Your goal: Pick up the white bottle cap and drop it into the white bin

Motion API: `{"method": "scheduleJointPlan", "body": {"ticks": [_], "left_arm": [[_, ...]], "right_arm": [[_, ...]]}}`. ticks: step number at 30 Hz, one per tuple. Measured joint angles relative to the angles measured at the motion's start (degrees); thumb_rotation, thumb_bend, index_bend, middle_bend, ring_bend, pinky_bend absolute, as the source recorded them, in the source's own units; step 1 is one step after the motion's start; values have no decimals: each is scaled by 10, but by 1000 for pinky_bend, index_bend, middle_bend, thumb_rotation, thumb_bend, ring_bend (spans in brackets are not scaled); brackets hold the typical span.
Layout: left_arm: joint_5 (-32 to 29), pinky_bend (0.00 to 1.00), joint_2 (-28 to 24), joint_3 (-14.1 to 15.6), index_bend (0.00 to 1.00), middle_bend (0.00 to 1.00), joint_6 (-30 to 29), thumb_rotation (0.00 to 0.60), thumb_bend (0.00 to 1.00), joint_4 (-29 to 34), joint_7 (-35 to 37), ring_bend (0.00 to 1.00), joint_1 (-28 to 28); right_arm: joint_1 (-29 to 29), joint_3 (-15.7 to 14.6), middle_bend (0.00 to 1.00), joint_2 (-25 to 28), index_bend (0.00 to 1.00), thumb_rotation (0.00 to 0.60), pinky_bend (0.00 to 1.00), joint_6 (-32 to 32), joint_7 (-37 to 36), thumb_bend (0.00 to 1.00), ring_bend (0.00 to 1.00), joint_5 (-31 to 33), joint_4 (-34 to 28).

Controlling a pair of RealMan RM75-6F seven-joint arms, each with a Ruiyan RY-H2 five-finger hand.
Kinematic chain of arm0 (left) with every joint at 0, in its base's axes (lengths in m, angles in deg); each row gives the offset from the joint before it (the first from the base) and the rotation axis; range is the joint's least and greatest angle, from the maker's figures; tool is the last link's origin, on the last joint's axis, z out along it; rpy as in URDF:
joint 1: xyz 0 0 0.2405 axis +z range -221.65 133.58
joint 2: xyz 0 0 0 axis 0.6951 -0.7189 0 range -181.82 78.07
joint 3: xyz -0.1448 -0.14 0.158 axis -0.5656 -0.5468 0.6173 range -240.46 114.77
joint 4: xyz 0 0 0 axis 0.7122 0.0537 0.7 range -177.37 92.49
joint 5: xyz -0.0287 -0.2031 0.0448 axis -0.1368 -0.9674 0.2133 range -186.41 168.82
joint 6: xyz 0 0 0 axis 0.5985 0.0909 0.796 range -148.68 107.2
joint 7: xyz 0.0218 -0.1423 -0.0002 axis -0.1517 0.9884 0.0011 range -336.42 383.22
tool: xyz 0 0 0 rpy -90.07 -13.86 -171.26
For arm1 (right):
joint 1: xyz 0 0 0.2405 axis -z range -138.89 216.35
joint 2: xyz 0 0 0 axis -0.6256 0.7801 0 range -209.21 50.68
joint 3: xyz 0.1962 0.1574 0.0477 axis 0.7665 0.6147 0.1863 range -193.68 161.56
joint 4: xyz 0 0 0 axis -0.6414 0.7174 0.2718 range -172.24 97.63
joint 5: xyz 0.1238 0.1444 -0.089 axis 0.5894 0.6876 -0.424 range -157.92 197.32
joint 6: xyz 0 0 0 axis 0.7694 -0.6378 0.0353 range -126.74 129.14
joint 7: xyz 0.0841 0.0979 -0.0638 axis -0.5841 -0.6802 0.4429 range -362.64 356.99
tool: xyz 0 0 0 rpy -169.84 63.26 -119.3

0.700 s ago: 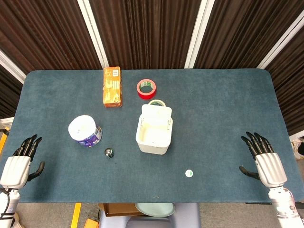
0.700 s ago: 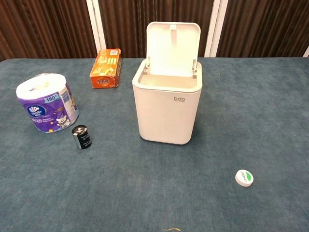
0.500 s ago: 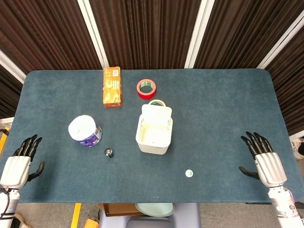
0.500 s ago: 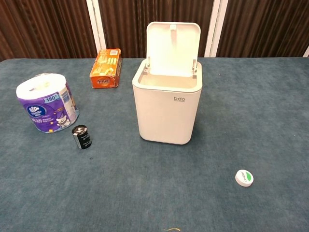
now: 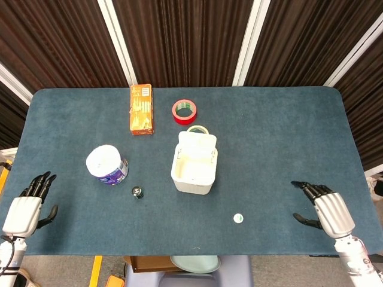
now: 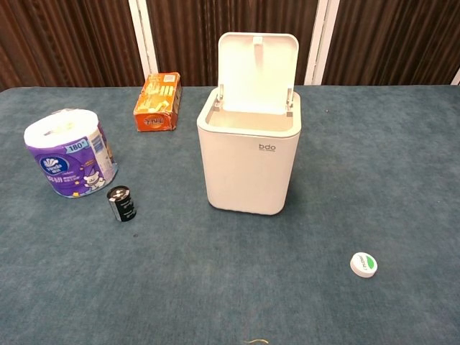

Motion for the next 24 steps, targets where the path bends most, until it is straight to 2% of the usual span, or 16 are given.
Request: {"method": "scheduleJointPlan", "body": {"ticks": [5, 8, 18, 24], "left_arm": [[-10, 274, -13, 2, 22, 34, 8, 600, 434, 19, -2, 64, 2], [-11, 274, -22, 2, 22, 44, 6, 600, 434, 30, 3, 76, 5], [-25, 287, -34, 2, 22, 53, 18, 600, 433, 42, 7, 98, 6], [-33, 290, -40, 0, 22, 61, 23, 600, 433, 49, 11, 101, 7]], "right_arm": [[-14, -4, 818, -28, 551, 600, 967, -4, -3, 114, 921, -23, 46], [-24, -6, 878, -37, 566, 600, 1000, 16, 10, 114, 984, -23, 49], [-87, -16, 909, -35, 588, 600, 1000, 136, 56, 144, 1000, -22, 2], [-119, -22, 909, -51, 560, 600, 1000, 189, 71, 150, 1000, -18, -3]]}}
